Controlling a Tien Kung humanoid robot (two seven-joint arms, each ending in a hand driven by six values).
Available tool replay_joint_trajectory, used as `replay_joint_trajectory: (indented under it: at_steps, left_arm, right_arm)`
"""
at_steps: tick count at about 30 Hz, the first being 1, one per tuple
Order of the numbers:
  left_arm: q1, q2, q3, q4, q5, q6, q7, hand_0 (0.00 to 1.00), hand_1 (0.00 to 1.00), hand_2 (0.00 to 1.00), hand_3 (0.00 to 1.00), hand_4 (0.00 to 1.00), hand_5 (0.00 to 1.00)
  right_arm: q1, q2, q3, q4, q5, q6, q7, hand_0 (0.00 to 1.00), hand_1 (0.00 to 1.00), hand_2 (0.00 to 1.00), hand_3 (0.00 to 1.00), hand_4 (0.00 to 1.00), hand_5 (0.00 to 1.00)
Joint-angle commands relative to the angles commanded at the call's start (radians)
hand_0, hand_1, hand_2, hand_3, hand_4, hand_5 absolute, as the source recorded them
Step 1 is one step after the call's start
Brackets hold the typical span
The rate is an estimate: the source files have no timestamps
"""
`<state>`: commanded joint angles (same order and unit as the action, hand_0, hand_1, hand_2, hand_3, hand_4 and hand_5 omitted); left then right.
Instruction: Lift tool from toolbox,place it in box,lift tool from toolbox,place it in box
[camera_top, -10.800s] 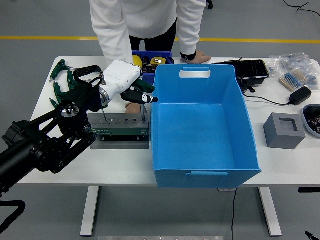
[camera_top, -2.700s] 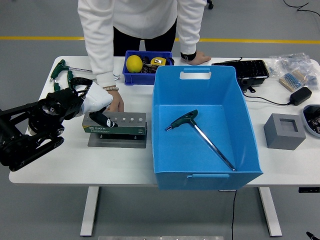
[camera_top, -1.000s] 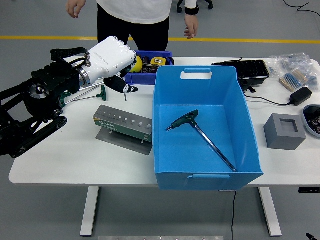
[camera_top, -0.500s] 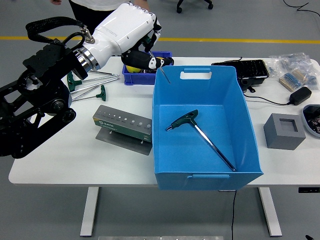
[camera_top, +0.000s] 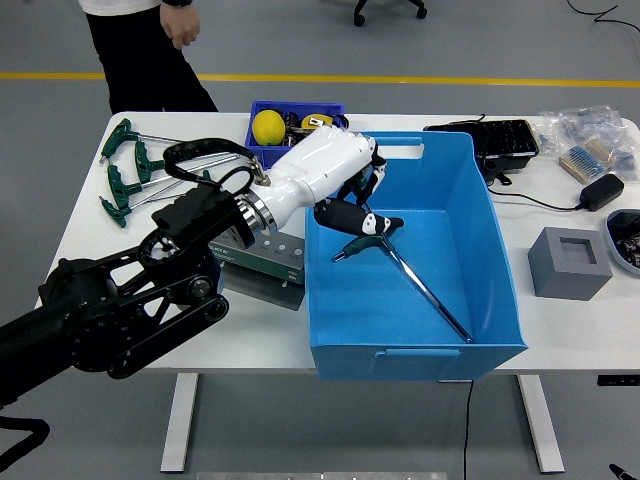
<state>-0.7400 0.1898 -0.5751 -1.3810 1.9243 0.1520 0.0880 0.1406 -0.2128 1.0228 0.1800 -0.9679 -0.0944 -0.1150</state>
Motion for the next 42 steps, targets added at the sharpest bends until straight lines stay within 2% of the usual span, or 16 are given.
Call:
replay_joint_trajectory:
  at_steps: [2,3,8,9,14,15,20,21,25,26,27,32,33,37,40,42]
  left_arm:
    - [-0.008,-0.009,0.052,0.019,-0.029,0.008,-0.014,0.245,0.002,0.014,0.060,0.883,0.443]
    - [-0.011,-0.010,0.070,0.021,-0.044,0.005,-0.022,0.315,0.063,0.121,0.257,0.998,0.626]
    - [-0.028,-0.020,0.155,0.036,-0.085,-0.034,-0.069,0.315,0.063,0.121,0.257,0.998,0.626]
    - [-0.030,-0.022,0.161,0.039,-0.087,-0.043,-0.075,0.417,0.434,0.505,0.584,0.998,0.662]
    - [-0.040,-0.028,0.166,0.050,-0.095,-0.043,-0.098,0.417,0.434,0.505,0.584,0.998,0.662]
    - [-0.042,-0.029,0.161,0.052,-0.092,-0.041,-0.100,0.594,0.655,0.703,0.676,0.998,0.682]
    - [-0.043,-0.022,0.136,0.057,-0.103,-0.030,-0.127,0.594,0.655,0.703,0.676,0.998,0.682]
    - [-0.041,-0.019,0.132,0.057,-0.109,-0.026,-0.136,0.760,0.760,0.792,0.706,0.998,0.688]
    - [-0.027,-0.008,0.100,0.055,-0.123,0.001,-0.165,0.760,0.760,0.792,0.706,0.998,0.688]
    - [-0.020,-0.002,0.081,0.052,-0.127,0.017,-0.174,0.760,0.760,0.792,0.706,0.998,0.688]
    - [-0.014,0.000,0.070,0.050,-0.129,0.026,-0.179,0.905,0.884,0.943,0.785,0.998,0.689]
    - [0.070,0.016,-0.086,0.030,-0.189,0.111,-0.211,0.905,0.884,0.943,0.785,0.998,0.689]
    - [0.090,0.015,-0.130,0.026,-0.216,0.127,-0.216,0.915,0.891,0.950,0.790,0.998,0.727]
    - [0.210,-0.003,-0.306,-0.009,-0.386,0.200,-0.226,0.915,0.891,0.950,0.790,0.998,0.727]
    - [0.277,-0.002,-0.423,-0.043,-0.503,0.189,-0.172,0.881,0.876,0.869,0.777,0.998,0.752]
    - [0.316,0.027,-0.514,-0.070,-0.590,0.140,-0.103,0.881,0.876,0.869,0.777,0.998,0.752]
  right_arm:
    - [0.001,-0.001,0.004,0.000,-0.007,0.000,-0.001,0.732,0.667,0.716,0.652,0.913,0.805]
    - [0.001,-0.001,0.004,0.000,-0.008,0.000,-0.001,0.731,0.666,0.716,0.651,0.913,0.805]
    - [0.001,0.000,-0.001,0.000,-0.004,0.002,0.001,0.731,0.666,0.716,0.651,0.913,0.805]
    - [0.001,0.000,-0.003,0.000,-0.003,0.002,0.001,0.732,0.667,0.716,0.652,0.913,0.805]
    - [0.000,-0.002,-0.001,0.000,-0.007,0.001,0.000,0.732,0.667,0.716,0.652,0.913,0.805]
    - [0.000,-0.002,0.001,0.000,-0.008,0.001,-0.001,0.731,0.666,0.716,0.652,0.913,0.804]
    - [0.002,-0.002,0.004,0.000,-0.012,0.002,0.001,0.731,0.666,0.716,0.652,0.913,0.804]
    - [0.002,-0.001,0.003,0.000,-0.011,0.002,0.001,0.731,0.667,0.716,0.652,0.913,0.805]
    - [0.000,0.000,0.005,0.000,-0.011,0.002,0.002,0.731,0.667,0.716,0.652,0.913,0.805]
    - [-0.001,0.000,0.006,0.000,-0.012,0.002,0.001,0.731,0.667,0.716,0.652,0.913,0.805]
    - [-0.001,0.000,0.006,0.000,-0.012,0.002,0.001,0.731,0.667,0.716,0.652,0.913,0.804]
    - [0.000,-0.001,0.007,0.000,-0.010,0.001,0.002,0.731,0.667,0.716,0.652,0.913,0.804]
    - [0.000,-0.001,0.006,0.000,-0.009,0.001,0.002,0.731,0.667,0.717,0.652,0.913,0.805]
    - [-0.005,0.001,0.000,0.000,-0.003,0.001,0.003,0.731,0.667,0.717,0.652,0.913,0.805]
    - [-0.007,0.001,-0.006,0.000,0.005,0.000,0.003,0.731,0.667,0.716,0.652,0.912,0.804]
    - [-0.007,0.000,-0.011,0.000,0.012,0.000,0.003,0.731,0.667,0.716,0.652,0.912,0.804]
